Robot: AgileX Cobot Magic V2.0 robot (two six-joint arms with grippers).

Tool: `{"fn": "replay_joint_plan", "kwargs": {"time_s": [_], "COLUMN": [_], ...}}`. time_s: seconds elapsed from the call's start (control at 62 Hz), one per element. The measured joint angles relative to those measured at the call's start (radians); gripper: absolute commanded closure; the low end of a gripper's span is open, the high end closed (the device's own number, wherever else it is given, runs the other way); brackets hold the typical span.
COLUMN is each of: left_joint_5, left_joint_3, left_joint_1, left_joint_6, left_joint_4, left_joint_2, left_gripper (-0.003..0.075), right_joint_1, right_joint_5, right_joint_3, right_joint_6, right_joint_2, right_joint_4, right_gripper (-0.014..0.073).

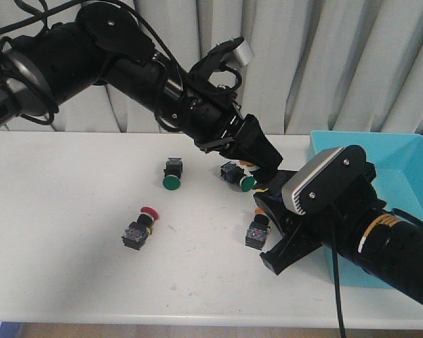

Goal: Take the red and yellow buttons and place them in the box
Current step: 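Pass the yellow-capped button from the left gripper to the right gripper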

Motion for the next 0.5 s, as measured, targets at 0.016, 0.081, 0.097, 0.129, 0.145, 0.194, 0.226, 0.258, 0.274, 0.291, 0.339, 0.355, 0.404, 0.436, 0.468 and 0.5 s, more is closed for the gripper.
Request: {"fn": "replay_joint_plan", "kwargs": {"time_s": [0.016,0.081,0.097,0.129,0.145,0.194,0.226,0.258,0.274,0.291,0.339,0.355,0.404,0.436,0.468,0.5], "left_joint_5": [0.000,0.000,0.000,-0.001,-0.001,-0.001,-0.001,-0.001,-0.001,-0.001,-0.001,-0.001,-0.001,-0.001,-0.001,0.000], "left_joint_3": [0.000,0.000,0.000,0.000,0.000,0.000,0.000,0.000,0.000,0.000,0.000,0.000,0.000,0.000,0.000,0.000], "left_joint_1": [0.000,0.000,0.000,0.000,0.001,0.001,0.001,0.001,0.001,0.001,0.001,0.001,0.001,0.001,0.001,0.001], "left_joint_6": [-0.001,-0.001,-0.001,-0.001,-0.001,-0.001,-0.001,-0.001,-0.001,-0.001,-0.001,-0.001,0.000,0.003,0.008,0.014], "left_joint_4": [0.000,-0.001,-0.001,-0.001,-0.001,-0.001,-0.001,-0.001,-0.001,-0.001,-0.001,-0.001,-0.001,-0.001,-0.001,-0.001], "left_joint_2": [0.000,0.000,0.000,0.000,0.000,0.000,0.000,0.000,0.000,0.000,0.000,0.000,0.000,0.000,0.000,0.000], "left_gripper": [0.0726,0.0723,0.0722,0.0720,0.0718,0.0708,0.0695,0.0682,0.0670,0.0661,0.0622,0.0608,0.0556,0.0521,0.0476,0.0428], "right_joint_1": [0.000,0.000,0.000,0.000,0.000,0.000,0.000,0.000,0.000,0.000,0.000,0.000,0.000,0.000,0.000,0.000], "right_joint_5": [-0.002,-0.011,-0.015,-0.017,-0.017,-0.018,-0.020,-0.021,-0.022,-0.022,-0.022,-0.022,-0.022,-0.022,-0.022,-0.022], "right_joint_3": [0.000,0.000,0.000,0.000,0.000,0.000,0.000,0.000,0.000,0.000,0.000,0.000,0.000,0.000,0.000,0.000], "right_joint_6": [0.000,0.000,0.000,0.000,-0.001,-0.003,-0.004,-0.007,-0.009,-0.011,-0.018,-0.020,-0.026,-0.031,-0.038,-0.043], "right_joint_2": [0.001,0.005,0.006,0.008,0.008,0.008,0.008,0.009,0.009,0.009,0.009,0.009,0.009,0.009,0.009,0.009], "right_joint_4": [0.000,0.000,0.000,0.000,0.000,0.000,0.000,0.000,0.000,0.000,0.001,0.002,0.003,0.003,0.005,0.008], "right_gripper": [0.0604,0.0606,0.0605,0.0602,0.0602,0.0601,0.0601,0.0601,0.0601,0.0601,0.0600,0.0600,0.0599,0.0600,0.0600,0.0599]}}
